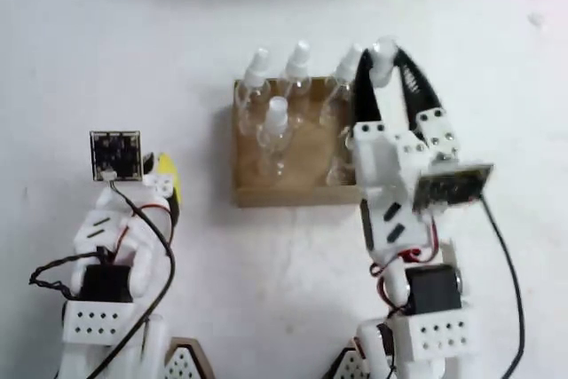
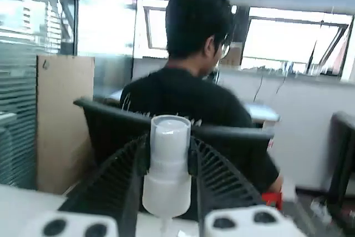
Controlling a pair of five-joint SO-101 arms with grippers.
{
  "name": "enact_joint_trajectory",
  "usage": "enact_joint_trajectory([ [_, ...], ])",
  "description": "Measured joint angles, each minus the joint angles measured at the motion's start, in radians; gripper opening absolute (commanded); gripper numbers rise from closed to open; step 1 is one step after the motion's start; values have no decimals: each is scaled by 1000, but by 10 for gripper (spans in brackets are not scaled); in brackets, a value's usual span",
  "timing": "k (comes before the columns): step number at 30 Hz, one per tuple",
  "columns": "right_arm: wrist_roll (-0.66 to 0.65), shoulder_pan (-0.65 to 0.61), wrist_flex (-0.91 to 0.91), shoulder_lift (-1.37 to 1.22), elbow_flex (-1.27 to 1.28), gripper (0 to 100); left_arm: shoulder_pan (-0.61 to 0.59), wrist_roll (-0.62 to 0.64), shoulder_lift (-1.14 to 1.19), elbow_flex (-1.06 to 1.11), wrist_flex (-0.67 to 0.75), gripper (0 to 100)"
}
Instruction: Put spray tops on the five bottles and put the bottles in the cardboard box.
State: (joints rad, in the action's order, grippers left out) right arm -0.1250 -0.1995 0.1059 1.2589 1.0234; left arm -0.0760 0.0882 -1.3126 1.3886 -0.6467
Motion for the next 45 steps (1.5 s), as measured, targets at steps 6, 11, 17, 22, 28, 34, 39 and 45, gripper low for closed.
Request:
enact_joint_trajectory([
  [6, -226, 5, -35, -49, -14, 16, 0, 0, 0, 0, 0, 68],
  [11, -236, -12, -38, -54, 12, 16, 0, 0, 0, 0, 0, 68],
  [17, -236, -37, -38, -63, 34, 16, 0, 0, 0, 0, 0, 68],
  [22, -236, -38, -60, -63, 84, 16, 0, 0, 0, 0, 0, 68],
  [28, -236, -40, -187, -63, 192, 16, 3, 0, 0, 0, 0, 68],
  [34, -236, -41, -209, -63, 209, 16, 5, 0, 0, 0, 0, 68],
  [39, -236, -43, -209, -63, 269, 16, 5, 0, 0, 0, 0, 68],
  [45, -153, -43, -209, -63, 338, 16, 5, 0, 0, 0, 0, 68],
])
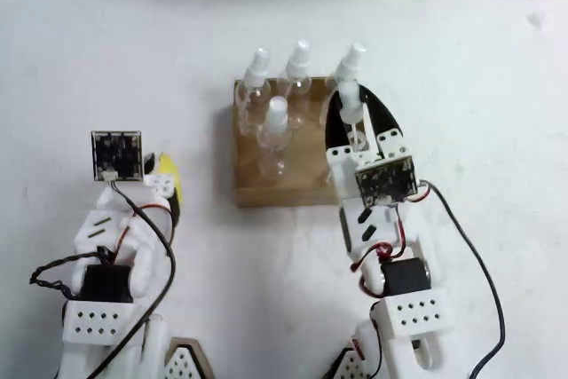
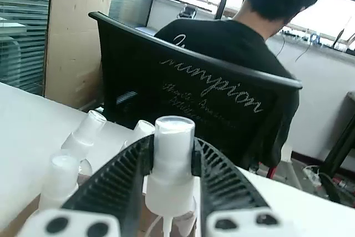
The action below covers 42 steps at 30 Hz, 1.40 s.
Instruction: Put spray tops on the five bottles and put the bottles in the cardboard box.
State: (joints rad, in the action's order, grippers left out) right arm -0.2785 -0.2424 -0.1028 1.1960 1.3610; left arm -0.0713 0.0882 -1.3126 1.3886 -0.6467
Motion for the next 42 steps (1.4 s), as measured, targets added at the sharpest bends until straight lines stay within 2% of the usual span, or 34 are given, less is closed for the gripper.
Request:
enact_joint_trajectory([
  [11, 91, 17, 0, 0, 74, 16, 0, 0, 0, 0, 0, 68],
  [18, 213, 64, 0, -2, 100, 16, 0, 0, 0, 0, 0, 68],
  [36, 226, 64, 0, -3, 129, 22, 0, 0, 0, 0, 0, 68],
  [38, 226, 64, 0, -3, 129, 44, 0, 0, 0, 0, 0, 68],
  [42, 226, 64, 0, -3, 129, 167, 0, 0, 0, 0, 0, 68],
])
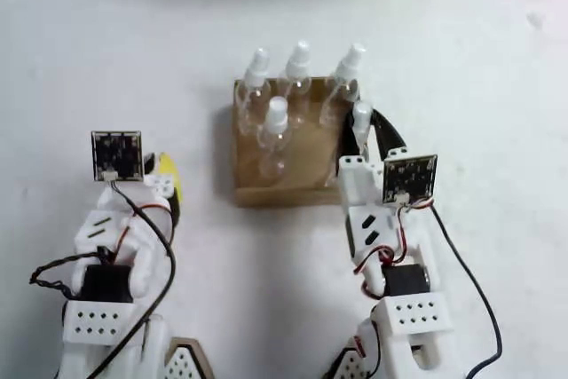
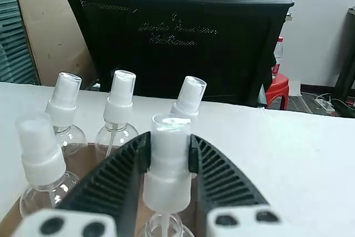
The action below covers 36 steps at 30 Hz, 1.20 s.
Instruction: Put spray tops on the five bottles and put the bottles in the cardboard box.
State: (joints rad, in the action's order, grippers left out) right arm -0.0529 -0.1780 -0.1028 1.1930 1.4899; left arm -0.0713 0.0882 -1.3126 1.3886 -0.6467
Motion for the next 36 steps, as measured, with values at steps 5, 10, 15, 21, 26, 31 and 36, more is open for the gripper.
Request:
enact_joint_trajectory([
  [5, 0, -11, 0, 0, 31, 156, 0, 0, 0, 0, 0, 68],
  [10, 3, -38, 0, 0, 32, 155, 0, 0, 0, 0, 0, 68],
  [15, 3, -40, 0, 0, 32, 156, 0, 0, 0, 0, 0, 68],
  [21, 3, -38, 0, 0, 32, 156, 0, 0, 0, 0, 0, 68],
  [26, 3, -21, 2, 0, -23, 210, 0, 0, 0, 0, 0, 68],
  [31, 44, 15, 173, 0, -235, 218, 0, 0, 0, 0, 0, 68],
  [36, 133, 80, 496, 0, -569, 216, 0, 0, 0, 0, 18, 68],
])
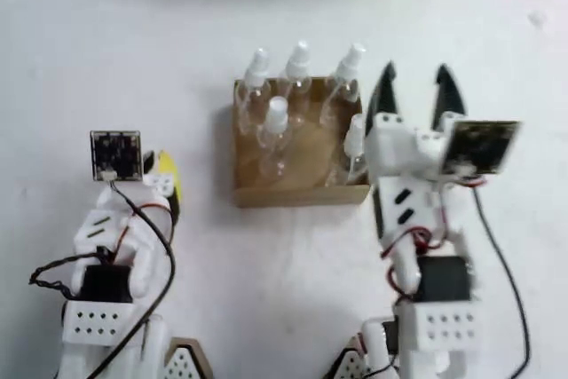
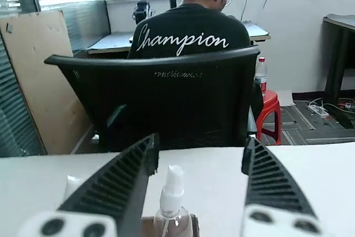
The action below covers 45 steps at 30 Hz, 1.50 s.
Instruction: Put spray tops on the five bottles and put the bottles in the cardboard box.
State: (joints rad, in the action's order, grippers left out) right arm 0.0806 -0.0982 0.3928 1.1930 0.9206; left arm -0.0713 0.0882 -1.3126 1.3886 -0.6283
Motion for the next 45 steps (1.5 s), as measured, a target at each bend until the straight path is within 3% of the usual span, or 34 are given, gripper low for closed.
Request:
enact_joint_trajectory([
  [5, 12, -5, 373, 3, -347, 186, 0, 0, 0, 0, 0, 65],
  [9, 14, 0, 669, 25, -569, 15, 0, 0, 0, 0, 0, 64],
  [12, 14, 3, 816, 83, -690, 53, -57, 0, 0, -31, 0, 64],
  [16, -6, -5, 861, 239, -769, 22, -141, 0, 0, -178, -58, 64],
  [25, -104, -2, 868, 597, -792, 16, -163, 0, -2, -644, -385, 68],
  [34, -107, -5, 1108, 605, -767, 18, -164, 0, -20, -1122, -795, 68],
  [38, -107, -5, 1166, 605, -760, 18, -164, 0, -21, -1234, -937, 68],
  [45, -107, -5, 1183, 605, -760, 18, -166, 0, -52, -1274, -1069, 65],
])
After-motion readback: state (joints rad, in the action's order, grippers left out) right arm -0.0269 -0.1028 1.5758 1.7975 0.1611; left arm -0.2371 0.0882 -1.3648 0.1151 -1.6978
